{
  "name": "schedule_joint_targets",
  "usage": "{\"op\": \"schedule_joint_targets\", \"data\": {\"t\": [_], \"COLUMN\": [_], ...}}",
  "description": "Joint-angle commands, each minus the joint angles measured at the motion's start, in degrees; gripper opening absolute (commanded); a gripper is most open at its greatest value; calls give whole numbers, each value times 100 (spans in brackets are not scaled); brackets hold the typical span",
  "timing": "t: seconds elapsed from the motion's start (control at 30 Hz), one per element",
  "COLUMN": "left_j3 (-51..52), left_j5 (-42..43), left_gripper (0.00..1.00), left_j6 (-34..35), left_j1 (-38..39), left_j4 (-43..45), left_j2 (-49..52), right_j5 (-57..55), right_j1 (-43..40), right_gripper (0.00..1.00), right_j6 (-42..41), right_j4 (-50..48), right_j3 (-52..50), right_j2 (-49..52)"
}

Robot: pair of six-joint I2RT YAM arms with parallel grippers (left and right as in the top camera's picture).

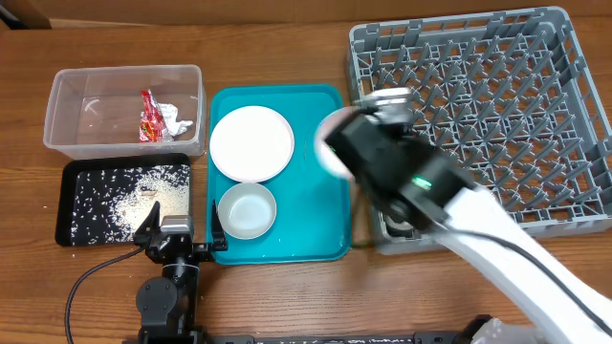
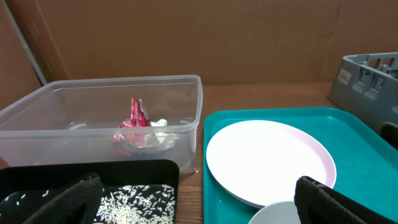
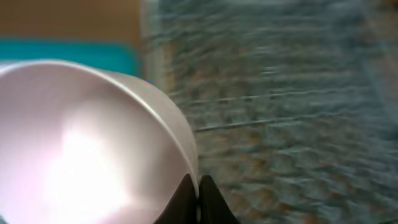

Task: Sort waste into correct bins and load items into the dishwasher
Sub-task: 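Carry the pink-rimmed bowl into the rack's upper right and release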

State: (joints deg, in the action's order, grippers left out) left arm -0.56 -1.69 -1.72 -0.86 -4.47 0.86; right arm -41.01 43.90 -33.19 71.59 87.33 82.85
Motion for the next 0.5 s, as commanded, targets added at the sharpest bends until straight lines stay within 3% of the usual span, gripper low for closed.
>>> {"op": "schedule_joint_targets", "data": {"t": [0.0,0.1,0.47], "left_j3": [28,28,28], "left_j5": [-15,-15,-15], "left_gripper": [100,100,100], "left_j6": [-90,-90,-90], "left_j1": [-24,-24,-24], "left_j4": [24,24,24], "left_j2": [-61,-61,-61], "right_j5": [-2557,-3045,-2625], "right_j1": [-68,-474,-1606], "right_gripper": [4,4,4], "right_j6": [-1499,-2481,-2492], "right_j4": [752,1908,1650], "right_j3": [83,28,-560], "right_j2": [-435,-415,704]}}
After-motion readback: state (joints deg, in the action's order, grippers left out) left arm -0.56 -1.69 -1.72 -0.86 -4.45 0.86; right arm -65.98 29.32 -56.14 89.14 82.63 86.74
